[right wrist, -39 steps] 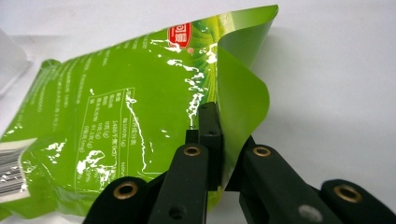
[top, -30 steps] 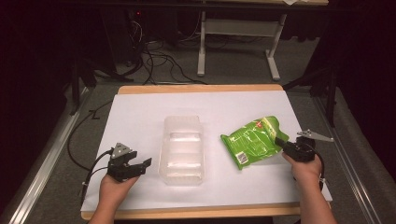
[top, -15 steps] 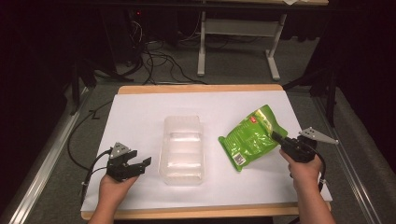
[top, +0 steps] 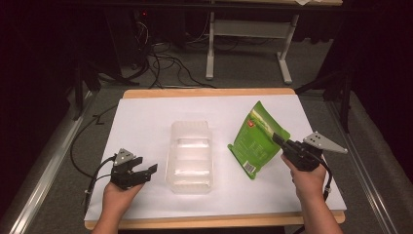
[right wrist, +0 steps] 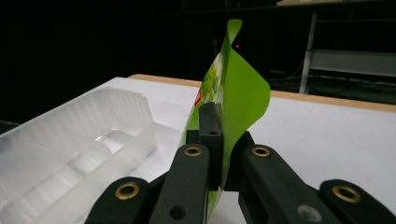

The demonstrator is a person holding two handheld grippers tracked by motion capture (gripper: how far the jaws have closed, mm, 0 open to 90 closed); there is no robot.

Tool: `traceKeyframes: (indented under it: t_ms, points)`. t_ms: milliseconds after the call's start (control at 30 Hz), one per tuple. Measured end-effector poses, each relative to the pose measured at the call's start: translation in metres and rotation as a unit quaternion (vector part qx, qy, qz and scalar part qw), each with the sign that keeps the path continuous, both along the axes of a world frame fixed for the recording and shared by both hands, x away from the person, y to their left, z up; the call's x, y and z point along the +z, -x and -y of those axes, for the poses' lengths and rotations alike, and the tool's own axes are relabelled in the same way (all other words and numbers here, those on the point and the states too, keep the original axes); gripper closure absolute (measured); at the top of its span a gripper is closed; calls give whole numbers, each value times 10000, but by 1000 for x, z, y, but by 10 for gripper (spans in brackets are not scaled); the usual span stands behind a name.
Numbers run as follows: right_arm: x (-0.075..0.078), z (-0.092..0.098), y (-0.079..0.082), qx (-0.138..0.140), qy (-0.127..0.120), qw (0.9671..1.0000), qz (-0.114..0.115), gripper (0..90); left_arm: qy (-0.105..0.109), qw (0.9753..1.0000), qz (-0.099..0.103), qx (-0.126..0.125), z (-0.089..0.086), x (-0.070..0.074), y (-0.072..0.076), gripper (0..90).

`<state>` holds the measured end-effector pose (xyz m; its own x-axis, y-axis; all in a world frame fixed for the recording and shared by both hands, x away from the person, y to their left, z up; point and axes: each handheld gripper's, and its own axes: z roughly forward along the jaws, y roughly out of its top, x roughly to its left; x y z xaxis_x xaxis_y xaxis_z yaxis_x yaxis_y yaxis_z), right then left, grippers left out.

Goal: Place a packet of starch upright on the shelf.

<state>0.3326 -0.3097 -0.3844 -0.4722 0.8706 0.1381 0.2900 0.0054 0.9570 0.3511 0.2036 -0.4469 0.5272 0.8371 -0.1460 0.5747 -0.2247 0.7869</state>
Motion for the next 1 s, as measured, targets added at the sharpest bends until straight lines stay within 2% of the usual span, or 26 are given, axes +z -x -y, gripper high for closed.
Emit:
traceKeyframes:
  t_ms: [267, 567, 633, 833, 1000]
  points:
    - [11, -11, 5, -4, 99, 9995, 303, 900, -10, 10000, -3, 1, 0, 0, 0, 326]
    - [20, -13, 1, -235, 98, 9982, 545, 900, -39, 10000, -2, 6, 0, 0, 0, 326]
    - [22, -13, 1, -303, 61, 9973, 660, 900, -36, 10000, -4, 7, 0, 0, 0, 327]
    - [13, -17, 7, -102, 239, 9982, 532, 900, -31, 10000, -6, -9, 0, 0, 0, 326]
    - [9, -15, 14, 117, 194, 9986, 470, 899, -19, 10000, -33, -48, 0, -1, 0, 326]
